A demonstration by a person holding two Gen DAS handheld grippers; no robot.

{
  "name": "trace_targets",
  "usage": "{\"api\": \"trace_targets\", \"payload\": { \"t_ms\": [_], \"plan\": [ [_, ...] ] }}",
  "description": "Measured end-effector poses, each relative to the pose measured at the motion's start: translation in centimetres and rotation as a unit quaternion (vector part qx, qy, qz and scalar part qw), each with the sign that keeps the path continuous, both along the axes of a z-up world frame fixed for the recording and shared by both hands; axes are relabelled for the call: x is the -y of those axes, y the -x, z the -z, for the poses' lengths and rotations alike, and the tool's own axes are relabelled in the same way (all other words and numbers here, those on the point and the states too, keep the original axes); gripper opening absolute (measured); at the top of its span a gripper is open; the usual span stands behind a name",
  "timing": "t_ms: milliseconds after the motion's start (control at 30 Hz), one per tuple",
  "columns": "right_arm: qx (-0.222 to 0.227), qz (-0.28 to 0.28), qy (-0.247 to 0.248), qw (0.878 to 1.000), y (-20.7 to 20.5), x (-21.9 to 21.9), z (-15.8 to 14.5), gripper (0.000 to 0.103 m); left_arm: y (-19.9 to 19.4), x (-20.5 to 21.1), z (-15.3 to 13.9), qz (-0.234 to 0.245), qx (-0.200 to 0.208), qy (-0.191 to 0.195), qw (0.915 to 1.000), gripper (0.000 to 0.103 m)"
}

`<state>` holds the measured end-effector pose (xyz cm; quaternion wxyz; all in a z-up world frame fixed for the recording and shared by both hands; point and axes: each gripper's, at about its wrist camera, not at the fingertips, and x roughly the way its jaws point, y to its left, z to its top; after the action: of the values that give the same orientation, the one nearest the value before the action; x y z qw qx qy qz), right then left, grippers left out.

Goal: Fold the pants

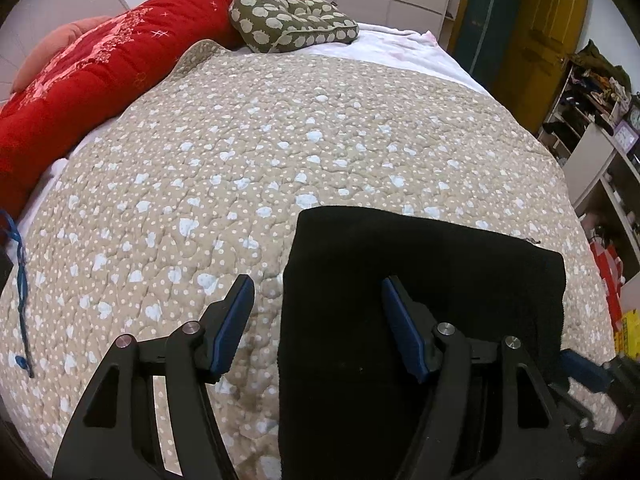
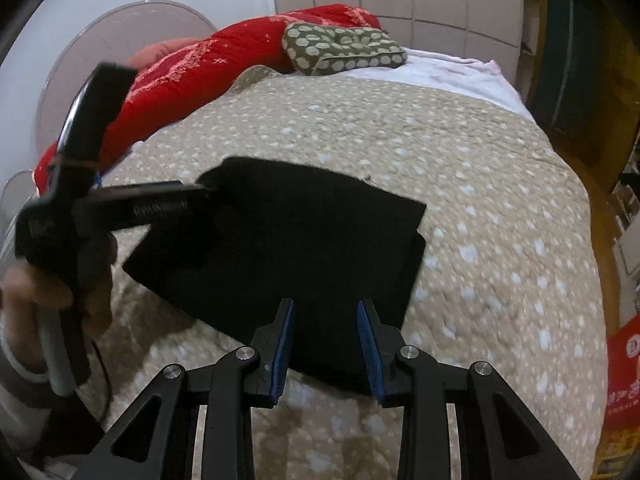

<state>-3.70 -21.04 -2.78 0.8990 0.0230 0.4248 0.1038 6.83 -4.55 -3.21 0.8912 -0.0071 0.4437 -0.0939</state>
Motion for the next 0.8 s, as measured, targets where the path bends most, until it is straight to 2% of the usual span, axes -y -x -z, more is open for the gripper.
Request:
{"api": "trace_targets", "payload": {
  "t_ms": [133, 267, 400, 533, 800],
  "plan": [
    [0.007, 0.009, -0.014, 1.0, 0.3, 0.5, 0.6, 0.031, 0.4, 0.2, -0.3, -0.001, 0.002, -0.008, 1.0, 0.067],
    [-0.001, 0.004, -0.015, 1.0, 0.4, 0.8, -0.6, 0.031, 1.3, -0.1, -1.1, -0.002, 0.0, -0.011, 0.9999, 0.067],
    [0.013, 0.012, -0.036, 0.999, 0.6, 1.6, -2.2, 0.031, 2.5, -0.5, -2.1, -0.005, 0.015, -0.013, 0.9998, 0.066],
    [0.016, 0.012, -0.031, 0.999, 0.5, 1.3, -2.6, 0.031, 3.5, -0.8, -2.4, -0.007, 0.02, -0.012, 0.9997, 0.066],
    [-0.009, 0.005, -0.019, 1.0, 0.7, 1.0, -0.1, 0.034, 4.5, -0.2, -0.3, -0.006, 0.006, -0.011, 0.9999, 0.067]
  ]
}}
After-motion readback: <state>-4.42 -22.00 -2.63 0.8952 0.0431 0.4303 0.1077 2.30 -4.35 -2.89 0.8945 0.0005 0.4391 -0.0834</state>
